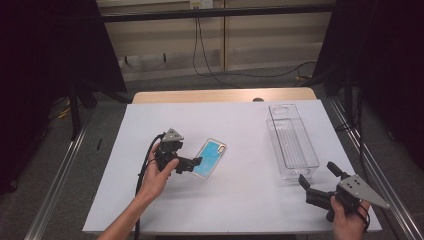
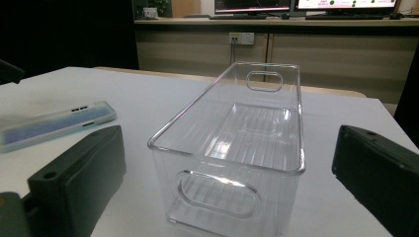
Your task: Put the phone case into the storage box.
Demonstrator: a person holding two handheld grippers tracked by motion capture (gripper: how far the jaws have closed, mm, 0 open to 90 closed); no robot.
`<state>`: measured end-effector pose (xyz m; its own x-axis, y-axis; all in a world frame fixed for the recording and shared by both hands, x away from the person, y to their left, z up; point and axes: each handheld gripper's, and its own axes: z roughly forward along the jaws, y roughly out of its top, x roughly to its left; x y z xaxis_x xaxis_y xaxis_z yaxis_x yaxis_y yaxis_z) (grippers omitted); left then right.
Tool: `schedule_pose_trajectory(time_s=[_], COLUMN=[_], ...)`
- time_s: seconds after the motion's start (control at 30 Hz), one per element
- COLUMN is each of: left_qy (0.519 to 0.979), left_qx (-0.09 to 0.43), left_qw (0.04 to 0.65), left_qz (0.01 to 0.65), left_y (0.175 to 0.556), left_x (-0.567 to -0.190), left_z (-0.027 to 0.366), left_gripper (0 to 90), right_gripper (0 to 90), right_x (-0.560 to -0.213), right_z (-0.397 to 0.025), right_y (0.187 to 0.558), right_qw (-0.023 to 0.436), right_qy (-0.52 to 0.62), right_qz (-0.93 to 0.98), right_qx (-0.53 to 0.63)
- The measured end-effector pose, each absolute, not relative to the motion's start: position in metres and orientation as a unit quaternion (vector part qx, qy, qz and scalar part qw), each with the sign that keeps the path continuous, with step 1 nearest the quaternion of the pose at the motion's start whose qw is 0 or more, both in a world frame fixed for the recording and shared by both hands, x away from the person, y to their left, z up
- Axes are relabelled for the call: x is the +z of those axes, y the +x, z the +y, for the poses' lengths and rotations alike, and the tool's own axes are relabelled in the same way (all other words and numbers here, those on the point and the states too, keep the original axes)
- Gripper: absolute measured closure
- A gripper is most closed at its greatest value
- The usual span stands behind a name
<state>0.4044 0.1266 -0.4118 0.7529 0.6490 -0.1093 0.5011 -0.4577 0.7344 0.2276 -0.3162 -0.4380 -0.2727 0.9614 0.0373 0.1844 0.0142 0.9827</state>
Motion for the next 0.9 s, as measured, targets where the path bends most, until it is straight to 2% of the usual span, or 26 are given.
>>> schedule_pose_trajectory(time_s=[0.27, 0.9], left_qy=[0.865, 0.888], left_qx=[0.089, 0.075], left_qw=[0.356, 0.313], left_qz=[0.343, 0.328], left_y=[0.414, 0.427], left_x=[-0.417, -0.42], left_z=[0.118, 0.081], left_gripper=[5.5, 6.9], right_gripper=[0.0, 0.0], right_x=[-0.438, -0.439], right_z=[-0.316, -0.315], right_y=[0.228, 0.229], right_qw=[0.375, 0.373], right_qy=[0.473, 0.474], right_qz=[0.606, 0.607], right_qx=[0.518, 0.518])
